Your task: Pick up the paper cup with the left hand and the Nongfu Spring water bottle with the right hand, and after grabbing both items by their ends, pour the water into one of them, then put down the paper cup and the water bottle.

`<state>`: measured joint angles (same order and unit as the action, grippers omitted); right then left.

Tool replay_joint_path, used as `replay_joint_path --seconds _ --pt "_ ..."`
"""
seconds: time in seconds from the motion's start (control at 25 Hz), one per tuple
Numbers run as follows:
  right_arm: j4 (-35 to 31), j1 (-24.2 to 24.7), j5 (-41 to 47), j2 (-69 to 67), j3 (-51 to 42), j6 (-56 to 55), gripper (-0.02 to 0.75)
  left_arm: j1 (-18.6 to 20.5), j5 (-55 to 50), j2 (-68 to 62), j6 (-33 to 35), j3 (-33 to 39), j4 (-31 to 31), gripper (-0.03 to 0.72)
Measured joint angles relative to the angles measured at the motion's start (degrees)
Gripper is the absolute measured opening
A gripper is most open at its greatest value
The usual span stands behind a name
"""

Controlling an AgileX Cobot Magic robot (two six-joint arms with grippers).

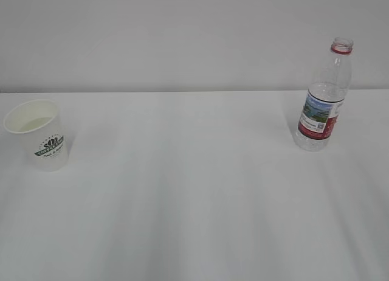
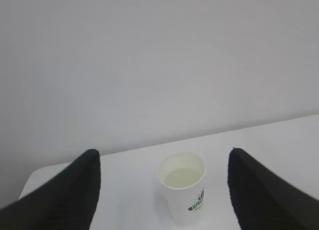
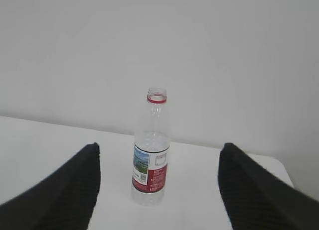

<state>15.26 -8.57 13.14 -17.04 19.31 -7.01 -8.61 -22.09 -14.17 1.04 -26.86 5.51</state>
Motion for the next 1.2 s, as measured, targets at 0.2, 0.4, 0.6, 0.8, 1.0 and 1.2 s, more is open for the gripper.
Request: replay_joint_path --seconds 0.2,0.4,0.6,0.8,1.0,1.2 --pt "0.00 0.00 2.01 0.00 1.30 1.25 0.555 0.00 -5.36 4.55 0.00 0.05 0.08 0.579" --pt "-1.20 0.00 5.70 0.00 3.46 1.67 0.555 0.00 -11.48 7.47 0.00 0.05 -1.17 0.577" --pt "-9.56 0.00 10.11 1.27 4.60 10.66 0.555 0.00 -15.73 8.64 0.00 0.05 -3.00 0.570" --pt "-16.50 0.00 15.13 6.75 4.64 17.21 0.555 0.00 -19.50 8.64 0.00 -0.86 -4.00 0.569" --pt "-17.14 0.00 22.18 11.23 6.13 17.83 0.555 0.00 -24.66 8.64 0.00 -4.90 -4.12 0.568" --pt "-17.36 0.00 27.51 11.72 7.23 17.99 0.555 0.00 -30.78 8.73 0.00 -6.86 -4.12 0.552"
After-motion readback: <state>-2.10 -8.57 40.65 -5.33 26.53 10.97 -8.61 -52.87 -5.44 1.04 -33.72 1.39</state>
